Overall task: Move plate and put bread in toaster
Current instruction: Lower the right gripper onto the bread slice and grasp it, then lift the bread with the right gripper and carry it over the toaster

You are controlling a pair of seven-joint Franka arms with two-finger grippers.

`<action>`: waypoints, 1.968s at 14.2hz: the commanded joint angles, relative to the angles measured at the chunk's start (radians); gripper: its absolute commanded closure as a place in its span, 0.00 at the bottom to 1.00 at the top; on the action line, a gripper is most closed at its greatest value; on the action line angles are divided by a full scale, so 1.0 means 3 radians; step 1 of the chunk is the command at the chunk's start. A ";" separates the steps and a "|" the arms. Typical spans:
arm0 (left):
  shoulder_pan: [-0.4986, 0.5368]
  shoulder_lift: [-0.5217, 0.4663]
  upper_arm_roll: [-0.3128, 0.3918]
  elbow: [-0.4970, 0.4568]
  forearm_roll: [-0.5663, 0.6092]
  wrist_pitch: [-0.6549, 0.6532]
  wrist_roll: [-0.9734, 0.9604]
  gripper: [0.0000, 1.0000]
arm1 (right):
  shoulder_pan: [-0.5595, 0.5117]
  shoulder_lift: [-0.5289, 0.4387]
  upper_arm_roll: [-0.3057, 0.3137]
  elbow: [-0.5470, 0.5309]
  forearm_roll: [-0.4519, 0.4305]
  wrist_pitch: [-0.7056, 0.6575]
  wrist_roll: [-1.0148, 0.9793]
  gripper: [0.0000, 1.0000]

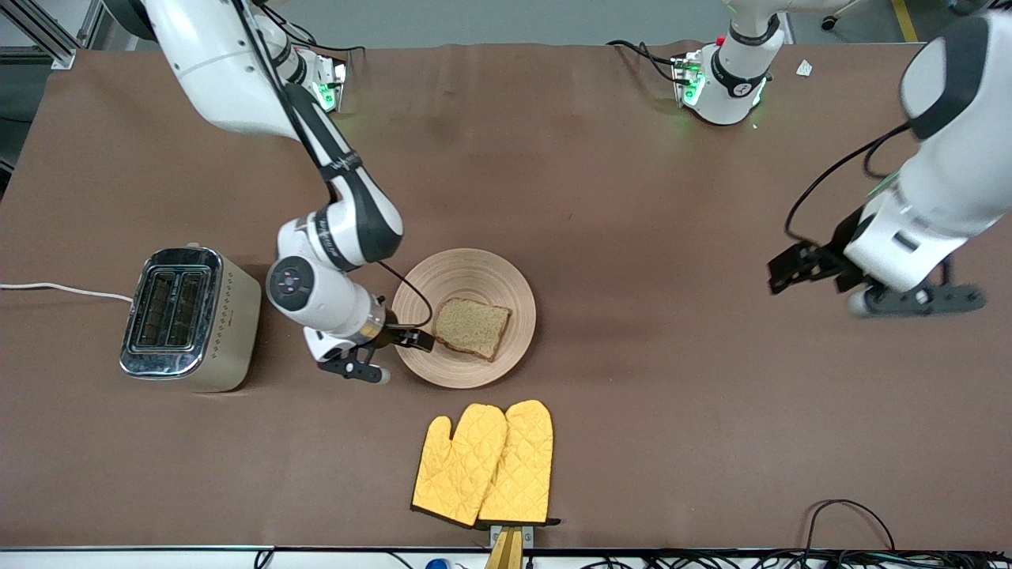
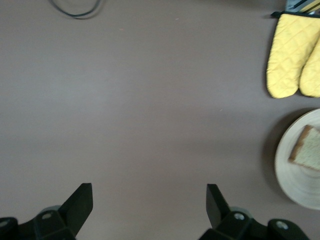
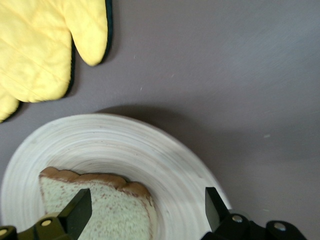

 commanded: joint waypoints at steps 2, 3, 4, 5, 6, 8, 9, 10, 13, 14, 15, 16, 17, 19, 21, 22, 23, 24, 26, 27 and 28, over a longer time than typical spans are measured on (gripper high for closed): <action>0.0135 -0.0302 -0.0028 -0.0006 0.0112 -0.0259 0.0096 0.00 | 0.0192 0.0016 -0.0051 -0.0159 0.0068 0.0204 0.0279 0.01; 0.0140 -0.0364 -0.0008 -0.0012 0.0107 -0.0396 0.0197 0.00 | 0.0218 0.0031 -0.0051 -0.0154 0.0068 0.0204 0.0351 0.05; 0.0135 -0.0435 0.0018 -0.0017 0.0107 -0.0494 0.0300 0.00 | 0.0244 0.0041 -0.0051 -0.0159 0.0068 0.0209 0.0372 0.08; 0.0135 -0.0497 0.0038 -0.0027 0.0102 -0.0535 0.0356 0.00 | 0.0254 0.0052 -0.0056 -0.0164 0.0068 0.0209 0.0377 0.13; 0.0146 -0.0558 0.0054 -0.0047 0.0102 -0.0561 0.0367 0.00 | 0.0254 0.0067 -0.0057 -0.0179 0.0068 0.0209 0.0377 0.19; 0.0227 -0.0696 0.0089 -0.0180 -0.0051 -0.0663 0.0459 0.00 | 0.0254 0.0067 -0.0051 -0.0317 0.0068 0.0342 0.0382 0.33; 0.0278 -0.0763 0.0100 -0.0287 -0.0148 -0.0664 0.0469 0.00 | 0.0254 0.0062 -0.0056 -0.0353 0.0068 0.0357 0.0382 0.40; 0.0334 -0.0809 0.0110 -0.0349 -0.0220 -0.0664 0.0470 0.00 | 0.0254 0.0062 -0.0051 -0.0358 0.0073 0.0358 0.0382 0.47; 0.0345 -0.0845 0.0100 -0.0400 -0.0210 -0.0669 0.0464 0.00 | 0.0295 0.0067 -0.0051 -0.0358 0.0073 0.0363 0.0530 0.71; 0.0345 -0.0840 0.0100 -0.0385 -0.0210 -0.0669 0.0464 0.00 | 0.0315 0.0062 -0.0051 -0.0358 0.0073 0.0363 0.0561 0.80; 0.0340 -0.0840 0.0090 -0.0380 -0.0215 -0.0669 0.0459 0.00 | 0.0316 0.0062 -0.0051 -0.0353 0.0073 0.0358 0.0566 0.89; 0.0335 -0.0840 0.0079 -0.0375 -0.0210 -0.0664 0.0454 0.00 | 0.0321 0.0057 -0.0056 -0.0353 0.0068 0.0358 0.0566 0.96; 0.0335 -0.0840 0.0074 -0.0375 -0.0210 -0.0659 0.0454 0.00 | 0.0316 0.0052 -0.0057 -0.0348 0.0068 0.0358 0.0546 1.00; 0.0340 -0.0840 0.0074 -0.0375 -0.0215 -0.0659 0.0454 0.00 | 0.0275 0.0026 -0.0057 -0.0307 0.0068 0.0302 0.0520 1.00; 0.0340 -0.0820 0.0079 -0.0349 -0.0211 -0.0623 0.0454 0.00 | 0.0315 -0.0030 -0.0183 -0.0160 -0.0033 -0.0065 0.0525 1.00; 0.0340 -0.0810 0.0079 -0.0324 -0.0200 -0.0623 0.0454 0.00 | 0.0336 -0.0071 -0.0270 -0.0027 -0.0171 -0.0325 0.0535 1.00; 0.0340 -0.0799 0.0079 -0.0329 -0.0195 -0.0623 0.0454 0.00 | 0.0321 -0.0081 -0.0312 0.0151 -0.0273 -0.0657 0.0536 1.00; 0.0345 -0.0794 0.0084 -0.0329 -0.0195 -0.0608 0.0449 0.00 | 0.0285 -0.0086 -0.0358 0.0396 -0.0376 -0.1055 0.0525 1.00; 0.0345 -0.0789 0.0090 -0.0329 -0.0195 -0.0577 0.0444 0.00 | 0.0219 -0.0086 -0.0440 0.0790 -0.0585 -0.1670 0.0449 1.00; 0.0345 -0.0789 0.0090 -0.0329 -0.0195 -0.0556 0.0444 0.00 | 0.0163 -0.0086 -0.0445 0.0954 -0.0748 -0.1966 0.0287 1.00; 0.0350 -0.0789 0.0095 -0.0329 -0.0220 -0.0531 0.0449 0.00 | 0.0117 -0.0086 -0.0455 0.1077 -0.0882 -0.2247 0.0128 1.00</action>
